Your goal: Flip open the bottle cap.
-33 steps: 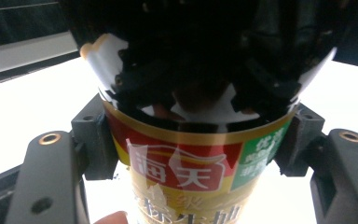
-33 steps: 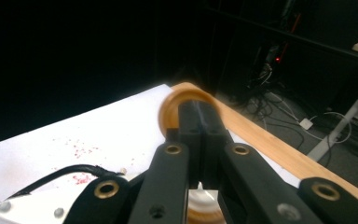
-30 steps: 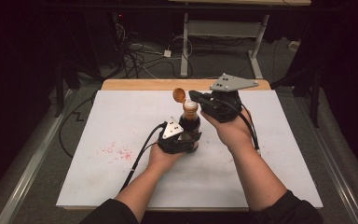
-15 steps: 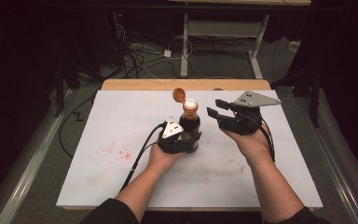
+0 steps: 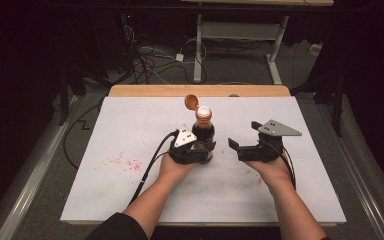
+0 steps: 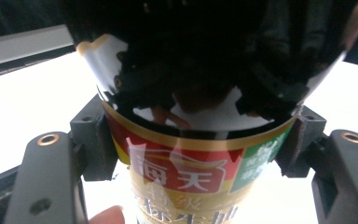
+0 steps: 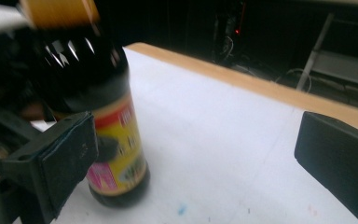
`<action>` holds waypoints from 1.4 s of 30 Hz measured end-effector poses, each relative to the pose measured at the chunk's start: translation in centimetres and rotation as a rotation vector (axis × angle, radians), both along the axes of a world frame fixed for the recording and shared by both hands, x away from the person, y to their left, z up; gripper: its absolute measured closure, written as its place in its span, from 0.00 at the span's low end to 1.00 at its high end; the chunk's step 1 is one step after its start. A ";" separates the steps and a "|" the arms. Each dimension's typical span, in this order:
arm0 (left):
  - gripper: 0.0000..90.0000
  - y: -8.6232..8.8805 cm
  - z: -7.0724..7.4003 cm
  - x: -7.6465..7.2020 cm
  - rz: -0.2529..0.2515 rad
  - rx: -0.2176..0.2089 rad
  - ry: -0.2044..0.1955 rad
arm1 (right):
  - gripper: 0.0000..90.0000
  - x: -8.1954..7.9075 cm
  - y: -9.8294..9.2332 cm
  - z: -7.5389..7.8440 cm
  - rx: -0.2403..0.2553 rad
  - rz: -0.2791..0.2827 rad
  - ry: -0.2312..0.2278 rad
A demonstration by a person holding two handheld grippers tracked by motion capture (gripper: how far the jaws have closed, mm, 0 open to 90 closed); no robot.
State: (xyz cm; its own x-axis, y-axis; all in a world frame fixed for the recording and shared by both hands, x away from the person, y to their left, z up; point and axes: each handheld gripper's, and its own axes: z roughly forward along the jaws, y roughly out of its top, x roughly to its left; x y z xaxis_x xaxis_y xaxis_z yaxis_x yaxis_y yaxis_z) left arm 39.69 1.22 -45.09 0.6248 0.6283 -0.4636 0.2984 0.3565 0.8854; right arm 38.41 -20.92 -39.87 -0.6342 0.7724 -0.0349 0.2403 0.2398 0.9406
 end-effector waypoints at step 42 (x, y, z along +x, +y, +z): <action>0.00 13.7 -3.8 -5.7 0.081 0.111 0.138 | 0.00 -5.2 -6.0 -7.7 -0.046 -0.151 0.086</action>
